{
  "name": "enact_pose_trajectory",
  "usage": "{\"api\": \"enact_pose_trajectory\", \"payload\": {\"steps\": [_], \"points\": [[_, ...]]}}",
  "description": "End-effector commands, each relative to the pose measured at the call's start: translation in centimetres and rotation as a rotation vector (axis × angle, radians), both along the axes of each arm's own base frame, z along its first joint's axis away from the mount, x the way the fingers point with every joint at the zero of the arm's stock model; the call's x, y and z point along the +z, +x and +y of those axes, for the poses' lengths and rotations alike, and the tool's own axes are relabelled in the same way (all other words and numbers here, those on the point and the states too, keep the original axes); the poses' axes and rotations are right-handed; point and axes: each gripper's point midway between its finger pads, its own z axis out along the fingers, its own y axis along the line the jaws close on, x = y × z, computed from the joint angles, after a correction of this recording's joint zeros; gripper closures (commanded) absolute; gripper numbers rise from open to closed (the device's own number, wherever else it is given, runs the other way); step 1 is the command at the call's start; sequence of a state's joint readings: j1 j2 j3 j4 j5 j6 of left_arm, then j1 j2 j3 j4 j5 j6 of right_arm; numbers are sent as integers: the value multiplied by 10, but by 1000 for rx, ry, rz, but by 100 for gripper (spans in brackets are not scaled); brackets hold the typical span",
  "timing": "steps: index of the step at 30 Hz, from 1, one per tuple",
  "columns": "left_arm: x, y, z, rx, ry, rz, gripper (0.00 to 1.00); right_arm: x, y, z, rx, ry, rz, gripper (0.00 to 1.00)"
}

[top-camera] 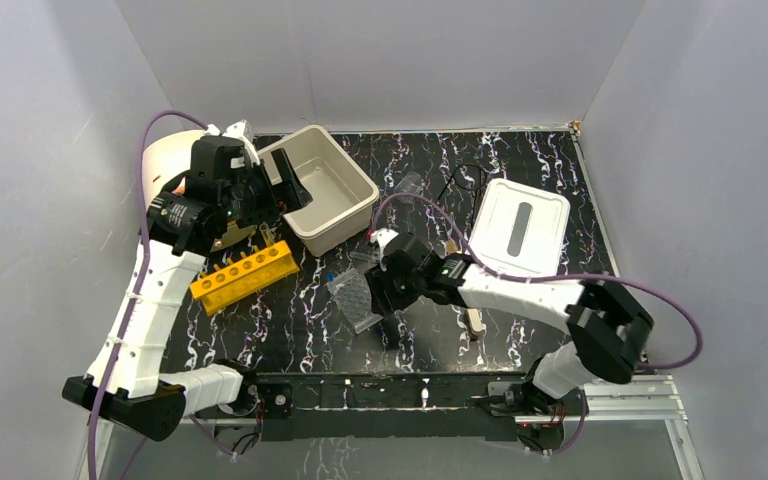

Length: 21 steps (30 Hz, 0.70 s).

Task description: Organize the chemistry lab equipment

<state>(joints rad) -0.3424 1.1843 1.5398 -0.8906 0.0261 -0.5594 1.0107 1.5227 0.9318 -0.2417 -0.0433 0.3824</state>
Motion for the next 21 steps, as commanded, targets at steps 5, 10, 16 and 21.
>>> {"api": "enact_pose_trajectory", "payload": {"steps": [5, 10, 16, 21], "points": [[29, -2, 4, 19, -24, -69, 12, 78, 61, 0, -126, 133, -207, 33], [27, 3, 8, 106, -70, -71, 12, 80, 100, 21, -78, 157, -300, 35], [28, 11, 17, 188, -65, -85, 12, 53, 125, 36, 58, 117, -363, 47], [22, 17, 24, 231, -43, -95, 12, 36, 134, 44, 113, 94, -401, 43]]}}
